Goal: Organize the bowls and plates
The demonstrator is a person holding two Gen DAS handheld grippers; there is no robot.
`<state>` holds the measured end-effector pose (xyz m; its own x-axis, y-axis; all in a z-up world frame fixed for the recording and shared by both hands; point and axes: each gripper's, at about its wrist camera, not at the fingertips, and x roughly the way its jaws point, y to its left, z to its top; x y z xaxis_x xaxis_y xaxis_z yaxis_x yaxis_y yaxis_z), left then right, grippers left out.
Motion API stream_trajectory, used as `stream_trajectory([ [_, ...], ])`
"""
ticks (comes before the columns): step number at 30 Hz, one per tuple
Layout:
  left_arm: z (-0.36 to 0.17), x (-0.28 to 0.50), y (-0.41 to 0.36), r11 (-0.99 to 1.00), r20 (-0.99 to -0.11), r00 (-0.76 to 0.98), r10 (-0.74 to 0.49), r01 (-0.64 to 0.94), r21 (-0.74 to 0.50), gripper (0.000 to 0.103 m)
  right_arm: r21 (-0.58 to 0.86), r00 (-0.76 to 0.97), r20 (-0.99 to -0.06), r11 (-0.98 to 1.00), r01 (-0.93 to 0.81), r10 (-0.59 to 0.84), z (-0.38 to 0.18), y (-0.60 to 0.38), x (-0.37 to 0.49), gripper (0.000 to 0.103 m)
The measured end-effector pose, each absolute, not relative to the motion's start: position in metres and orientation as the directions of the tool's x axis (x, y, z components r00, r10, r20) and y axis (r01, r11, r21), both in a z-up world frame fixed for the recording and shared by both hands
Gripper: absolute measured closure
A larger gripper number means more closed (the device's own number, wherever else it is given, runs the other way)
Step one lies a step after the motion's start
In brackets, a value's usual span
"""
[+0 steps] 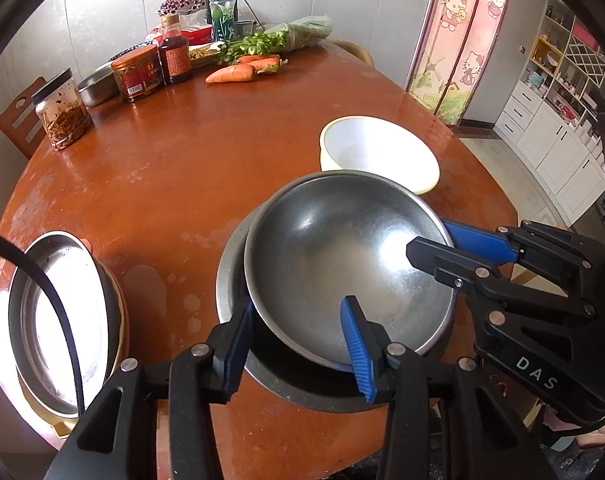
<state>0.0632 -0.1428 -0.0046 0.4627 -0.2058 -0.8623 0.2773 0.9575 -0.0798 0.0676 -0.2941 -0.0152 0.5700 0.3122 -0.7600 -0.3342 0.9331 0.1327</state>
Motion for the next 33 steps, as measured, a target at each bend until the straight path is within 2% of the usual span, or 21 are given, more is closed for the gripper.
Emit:
stream_trajectory([
  [7,-0.004,0.064,-0.141,0.957,-0.860,0.464,-0.212,0.279,-0.085,0.057,0.142,0.579,-0.750,0.932,-0.333,0.321,-0.013,-0.295,0.066,0.074],
  [9,-0.003,0.064,-0.140,0.957,-0.859,0.466,-0.214,0.278,-0.087,0.057,0.144,0.582,-0.747,0.932,-0.333,0.323,-0.012,-0.295,0.065,0.070],
  [16,0.001,0.063,-0.137,0.959,-0.850,0.482,-0.211,0.272,-0.083,0.047,0.162,0.596,-0.730,0.932,-0.324,0.334,-0.009,-0.299,0.063,0.067],
  [21,0.010,0.062,-0.131,0.961,-0.833,0.509,-0.217,0.260,-0.092,0.046,0.184,0.614,-0.712,0.934,-0.305,0.341,-0.005,-0.308,0.062,0.065],
  [25,0.020,0.064,-0.127,0.964,-0.814,0.539,-0.219,0.247,-0.095,0.043,0.209,0.631,-0.695,0.937,-0.281,0.344,-0.001,-0.318,0.062,0.059],
  [33,0.039,0.076,-0.128,0.968,-0.784,0.583,-0.212,0.236,-0.086,0.041,0.248,0.659,-0.672,0.941,-0.230,0.339,0.004,-0.338,0.062,0.057],
])
